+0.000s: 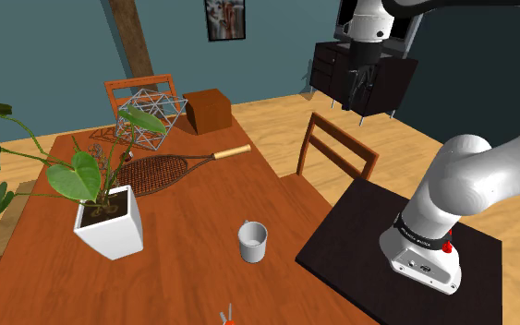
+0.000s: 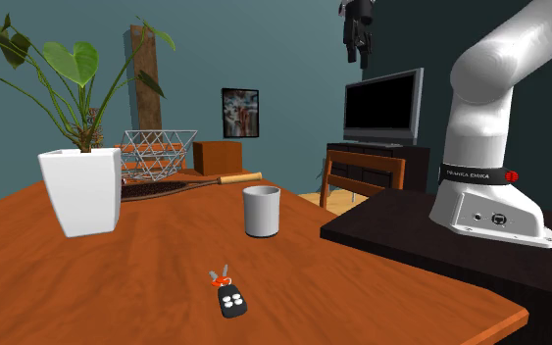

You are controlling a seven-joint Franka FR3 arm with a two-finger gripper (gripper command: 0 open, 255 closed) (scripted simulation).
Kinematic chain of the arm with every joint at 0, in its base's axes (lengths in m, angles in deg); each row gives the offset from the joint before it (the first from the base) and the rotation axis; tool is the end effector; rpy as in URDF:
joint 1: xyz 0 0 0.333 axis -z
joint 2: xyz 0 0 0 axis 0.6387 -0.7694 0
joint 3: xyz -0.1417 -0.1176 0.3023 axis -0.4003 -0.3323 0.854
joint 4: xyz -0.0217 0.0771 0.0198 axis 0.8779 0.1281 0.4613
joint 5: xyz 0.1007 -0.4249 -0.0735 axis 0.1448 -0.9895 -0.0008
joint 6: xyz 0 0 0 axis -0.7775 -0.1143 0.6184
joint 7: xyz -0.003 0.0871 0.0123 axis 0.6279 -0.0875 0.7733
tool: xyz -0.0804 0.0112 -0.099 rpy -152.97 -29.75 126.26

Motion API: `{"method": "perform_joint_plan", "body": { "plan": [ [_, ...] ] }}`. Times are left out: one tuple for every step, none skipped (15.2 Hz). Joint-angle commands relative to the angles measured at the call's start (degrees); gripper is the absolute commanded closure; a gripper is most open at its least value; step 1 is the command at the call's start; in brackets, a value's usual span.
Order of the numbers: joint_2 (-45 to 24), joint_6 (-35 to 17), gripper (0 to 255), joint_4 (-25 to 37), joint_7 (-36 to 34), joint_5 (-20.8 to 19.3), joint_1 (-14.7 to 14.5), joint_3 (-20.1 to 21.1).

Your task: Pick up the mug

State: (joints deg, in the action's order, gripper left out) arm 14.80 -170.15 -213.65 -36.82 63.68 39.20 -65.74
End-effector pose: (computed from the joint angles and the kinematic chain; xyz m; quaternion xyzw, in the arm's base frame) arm 0.3221 -0.0239 0.5632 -0.9997 -0.0026 0.0250 0.0039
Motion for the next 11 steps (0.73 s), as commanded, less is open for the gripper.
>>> {"method": "perform_joint_plan", "body": {
  "plan": [
    [0.00, 0.00, 0, 0.00, 0.00, 0.00, 0.00, 0.00],
    [-0.14, -1.21, 0, -1.13, -1.20, 0.71, -0.41, 1.06],
    [-0.37, -2.44, 0, -2.19, -2.39, 1.44, -0.84, 2.14],
    [-0.69, -3.70, 0, -3.18, -3.57, 2.17, -1.28, 3.22],
    [-1.09, -4.99, 0, -4.11, -4.76, 2.89, -1.74, 4.31],
    [-1.60, -6.32, 0, -4.96, -5.94, 3.62, -2.21, 5.40],
    [-2.20, -7.66, 0, -5.75, -7.11, 4.35, -2.68, 6.52],
    [-2.89, -9.04, 0, -6.46, -8.29, 5.06, -3.17, 7.62],
    [-3.69, -10.45, 0, -7.09, -9.46, 5.76, -3.66, 8.73],
    [-4.58, -11.88, 0, -7.65, -10.63, 6.45, -4.15, 9.85],
    [-5.58, -13.34, 0, -8.13, -11.80, 7.12, -4.62, 10.97]
  ]
}}
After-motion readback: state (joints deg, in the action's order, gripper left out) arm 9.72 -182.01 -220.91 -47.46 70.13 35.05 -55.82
